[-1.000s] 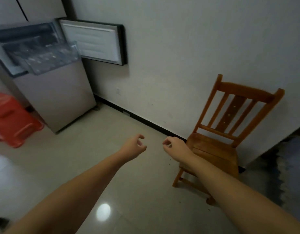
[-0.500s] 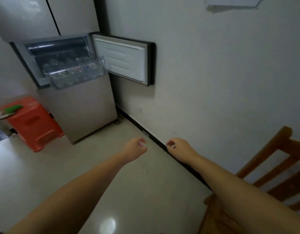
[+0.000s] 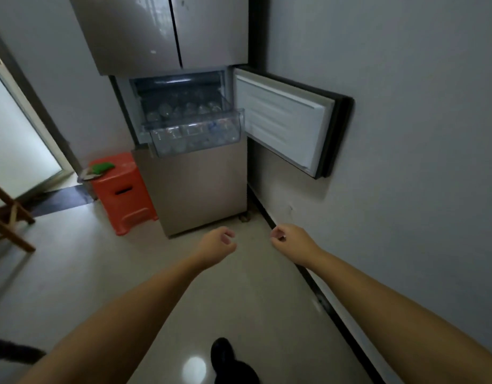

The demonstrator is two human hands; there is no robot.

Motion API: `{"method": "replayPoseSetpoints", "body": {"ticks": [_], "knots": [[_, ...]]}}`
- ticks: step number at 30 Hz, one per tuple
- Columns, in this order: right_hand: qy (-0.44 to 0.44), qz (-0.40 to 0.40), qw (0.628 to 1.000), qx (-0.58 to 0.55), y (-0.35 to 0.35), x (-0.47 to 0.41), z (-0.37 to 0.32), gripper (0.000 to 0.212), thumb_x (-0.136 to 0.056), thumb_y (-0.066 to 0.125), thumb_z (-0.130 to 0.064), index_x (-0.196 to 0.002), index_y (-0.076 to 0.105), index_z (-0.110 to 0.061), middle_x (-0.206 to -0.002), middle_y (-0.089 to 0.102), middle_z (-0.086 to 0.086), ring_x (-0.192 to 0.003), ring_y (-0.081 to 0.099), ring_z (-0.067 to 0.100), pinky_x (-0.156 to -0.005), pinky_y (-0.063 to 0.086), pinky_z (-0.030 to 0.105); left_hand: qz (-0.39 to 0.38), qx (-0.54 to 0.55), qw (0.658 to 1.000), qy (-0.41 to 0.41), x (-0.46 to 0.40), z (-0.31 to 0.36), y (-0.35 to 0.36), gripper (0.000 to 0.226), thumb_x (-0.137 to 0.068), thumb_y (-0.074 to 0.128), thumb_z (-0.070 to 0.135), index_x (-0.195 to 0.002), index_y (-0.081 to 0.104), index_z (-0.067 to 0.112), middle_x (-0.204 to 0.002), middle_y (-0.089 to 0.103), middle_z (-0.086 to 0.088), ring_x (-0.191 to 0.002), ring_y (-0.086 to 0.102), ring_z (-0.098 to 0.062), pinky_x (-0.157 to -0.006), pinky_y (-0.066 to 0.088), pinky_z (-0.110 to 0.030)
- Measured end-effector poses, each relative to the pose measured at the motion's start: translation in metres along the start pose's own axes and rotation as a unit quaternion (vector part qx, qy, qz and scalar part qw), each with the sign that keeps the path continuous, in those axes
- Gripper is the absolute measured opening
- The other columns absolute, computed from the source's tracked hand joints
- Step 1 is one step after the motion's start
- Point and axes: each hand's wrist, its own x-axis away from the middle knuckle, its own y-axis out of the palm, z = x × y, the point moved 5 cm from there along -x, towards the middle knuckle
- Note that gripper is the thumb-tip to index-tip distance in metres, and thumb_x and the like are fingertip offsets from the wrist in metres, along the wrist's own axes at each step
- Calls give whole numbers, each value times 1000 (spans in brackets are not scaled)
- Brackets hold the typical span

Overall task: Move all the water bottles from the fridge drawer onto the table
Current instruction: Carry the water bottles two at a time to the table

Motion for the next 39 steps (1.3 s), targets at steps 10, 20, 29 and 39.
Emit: {"method": "replayPoseSetpoints", "body": {"ticks": [10,20,29,39], "knots": [[-26,31,999,9,-50,-215,-55,24,-93,53,-21,-112,63,-8,-115,63,10,-104,59,23,-80,42,26,23,-28,999,30,-188,4,-113,34,-89,60,25,-120,58,10,-115,64,-9,-105,60,-22,-82,42,-23],[-87,-28,996,14,-36,-385,-103,22,-91,55,-21,-108,64,-10,-111,63,8,-104,59,21,-88,46,30,50,-10,999,-8,-320,-35,-174,33,-89,61,22,-119,59,10,-115,65,-10,-105,62,-21,-86,43,-23],[-170,-27,985,12,-85,-563,-147,19,-92,55,-16,-106,65,-8,-106,67,8,-97,61,20,-80,45,26,129,35,991,-4,-469,2,-241,30,-91,57,19,-120,57,11,-114,63,-8,-96,58,-13,-84,49,-24],[-146,-45,988,3,-100,-694,-154,18,-92,55,-18,-108,62,-13,-105,63,4,-94,59,16,-79,45,26,107,61,991,-53,-585,5,-265,29,-92,56,23,-121,54,16,-113,63,-5,-91,58,-10,-67,45,-15]]}}
